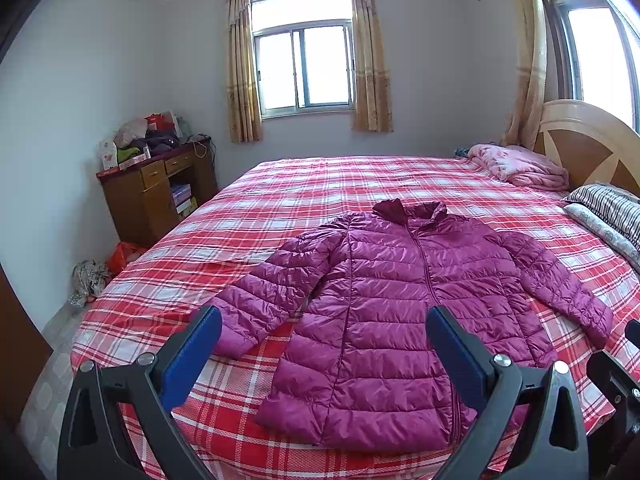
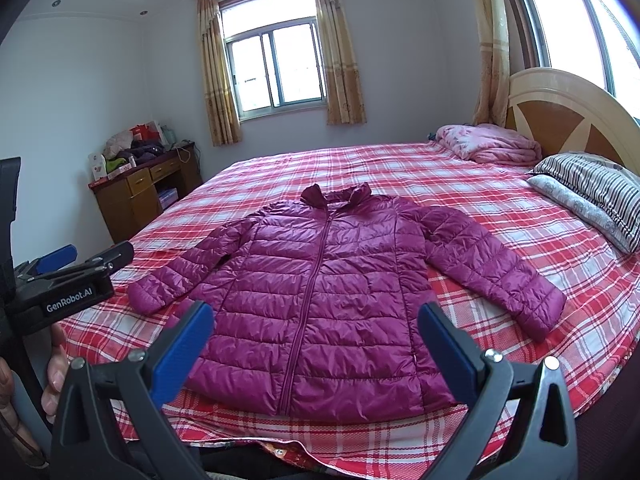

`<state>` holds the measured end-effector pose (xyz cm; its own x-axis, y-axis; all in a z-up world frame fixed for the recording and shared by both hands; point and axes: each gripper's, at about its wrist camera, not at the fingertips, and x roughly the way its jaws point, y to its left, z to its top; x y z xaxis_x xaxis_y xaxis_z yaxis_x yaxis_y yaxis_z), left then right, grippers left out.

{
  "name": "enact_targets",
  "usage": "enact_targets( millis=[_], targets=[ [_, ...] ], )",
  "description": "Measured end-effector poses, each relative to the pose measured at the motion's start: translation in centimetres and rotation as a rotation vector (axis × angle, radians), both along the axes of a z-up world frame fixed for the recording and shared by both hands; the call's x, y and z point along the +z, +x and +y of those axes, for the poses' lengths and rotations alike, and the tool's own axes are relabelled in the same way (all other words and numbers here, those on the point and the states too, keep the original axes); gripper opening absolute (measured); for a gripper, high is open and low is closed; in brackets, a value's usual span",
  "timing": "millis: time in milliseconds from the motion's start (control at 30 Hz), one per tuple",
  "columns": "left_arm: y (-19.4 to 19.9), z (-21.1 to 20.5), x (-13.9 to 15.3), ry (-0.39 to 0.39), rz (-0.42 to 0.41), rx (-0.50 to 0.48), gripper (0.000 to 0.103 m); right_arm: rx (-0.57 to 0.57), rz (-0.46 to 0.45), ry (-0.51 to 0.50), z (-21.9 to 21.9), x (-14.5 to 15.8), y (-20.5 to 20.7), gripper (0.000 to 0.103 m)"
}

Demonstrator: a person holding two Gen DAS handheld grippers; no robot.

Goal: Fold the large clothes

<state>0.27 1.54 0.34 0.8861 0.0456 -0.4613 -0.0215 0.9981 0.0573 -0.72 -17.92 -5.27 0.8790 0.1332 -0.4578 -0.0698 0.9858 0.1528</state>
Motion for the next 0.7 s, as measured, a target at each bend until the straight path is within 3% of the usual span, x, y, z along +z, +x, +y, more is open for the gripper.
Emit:
enact_targets(
  millis=[700],
  targets=[
    [0.17,0.27,0.26,0.001,0.001,0.007,0.102,0.002,0.011,0.006,0.06,-0.21,0.19,0.103]
  ],
)
